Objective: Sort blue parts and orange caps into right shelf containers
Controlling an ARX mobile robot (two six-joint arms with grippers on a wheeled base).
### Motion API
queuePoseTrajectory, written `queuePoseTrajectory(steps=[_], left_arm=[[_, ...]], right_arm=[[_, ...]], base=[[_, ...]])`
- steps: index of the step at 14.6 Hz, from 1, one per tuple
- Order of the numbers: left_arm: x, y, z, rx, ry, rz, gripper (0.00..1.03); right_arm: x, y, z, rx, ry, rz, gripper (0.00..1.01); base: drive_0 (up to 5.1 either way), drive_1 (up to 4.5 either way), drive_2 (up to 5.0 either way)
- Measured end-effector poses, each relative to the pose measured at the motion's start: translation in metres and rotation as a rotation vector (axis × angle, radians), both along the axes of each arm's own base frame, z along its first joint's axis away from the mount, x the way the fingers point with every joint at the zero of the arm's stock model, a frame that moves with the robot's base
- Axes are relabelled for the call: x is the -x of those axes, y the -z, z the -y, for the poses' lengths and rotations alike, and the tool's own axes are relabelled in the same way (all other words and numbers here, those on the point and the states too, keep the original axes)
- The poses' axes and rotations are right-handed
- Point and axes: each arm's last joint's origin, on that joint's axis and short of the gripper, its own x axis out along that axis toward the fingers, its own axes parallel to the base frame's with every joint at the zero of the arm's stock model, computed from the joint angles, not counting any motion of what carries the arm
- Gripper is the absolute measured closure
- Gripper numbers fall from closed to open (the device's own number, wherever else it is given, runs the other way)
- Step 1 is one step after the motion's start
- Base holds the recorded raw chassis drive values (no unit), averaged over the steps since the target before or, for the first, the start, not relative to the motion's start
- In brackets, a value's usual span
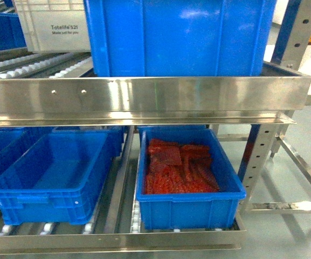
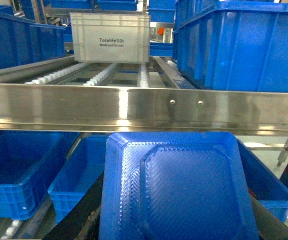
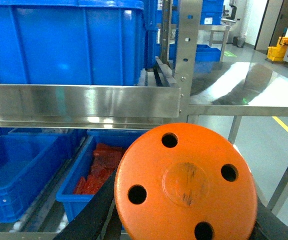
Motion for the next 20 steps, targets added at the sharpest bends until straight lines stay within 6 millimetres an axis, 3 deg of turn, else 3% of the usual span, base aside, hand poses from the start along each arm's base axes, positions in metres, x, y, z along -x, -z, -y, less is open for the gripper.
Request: queuePoseTrajectory(steps=[20], left_arm=[[0.0, 0.0, 0.0, 0.0, -0.001, 0.0, 0.59]], right_arm=[[0.0, 0.0, 0.0, 0.0, 0.0, 0.0, 0.57]], base=[[-5.0, 2.49, 2.5]])
